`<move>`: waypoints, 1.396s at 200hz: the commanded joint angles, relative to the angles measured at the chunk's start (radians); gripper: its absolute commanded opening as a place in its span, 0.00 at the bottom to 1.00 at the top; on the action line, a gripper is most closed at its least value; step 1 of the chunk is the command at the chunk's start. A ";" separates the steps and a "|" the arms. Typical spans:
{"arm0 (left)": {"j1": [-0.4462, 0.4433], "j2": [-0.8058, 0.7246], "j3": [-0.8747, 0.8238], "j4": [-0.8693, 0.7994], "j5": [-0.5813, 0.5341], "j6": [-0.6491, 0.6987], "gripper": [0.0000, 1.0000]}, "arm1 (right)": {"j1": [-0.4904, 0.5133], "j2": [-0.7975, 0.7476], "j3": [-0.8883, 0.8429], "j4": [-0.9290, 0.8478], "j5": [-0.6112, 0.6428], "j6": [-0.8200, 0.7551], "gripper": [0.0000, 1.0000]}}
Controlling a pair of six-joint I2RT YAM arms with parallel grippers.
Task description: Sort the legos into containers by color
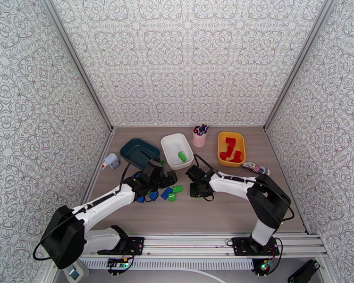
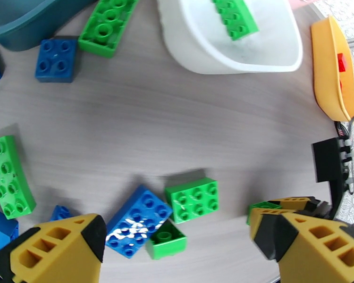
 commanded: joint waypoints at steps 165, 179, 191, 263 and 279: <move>0.265 0.033 0.042 0.186 0.360 0.034 0.99 | -0.246 0.401 0.964 -0.266 -0.185 -0.149 0.59; 0.265 0.015 0.024 0.171 0.340 0.037 0.99 | -0.245 0.388 0.960 -0.266 -0.192 -0.149 0.61; 0.266 -0.003 0.008 0.152 0.320 0.038 0.99 | -0.242 0.364 0.930 -0.260 -0.191 -0.151 0.61; 0.289 -0.118 -0.051 0.032 0.175 0.040 0.99 | -0.123 0.153 0.589 -0.185 -0.114 -0.137 0.60; 0.297 -0.139 -0.062 0.018 0.163 0.037 0.99 | -0.082 0.127 0.529 -0.169 -0.100 -0.124 0.61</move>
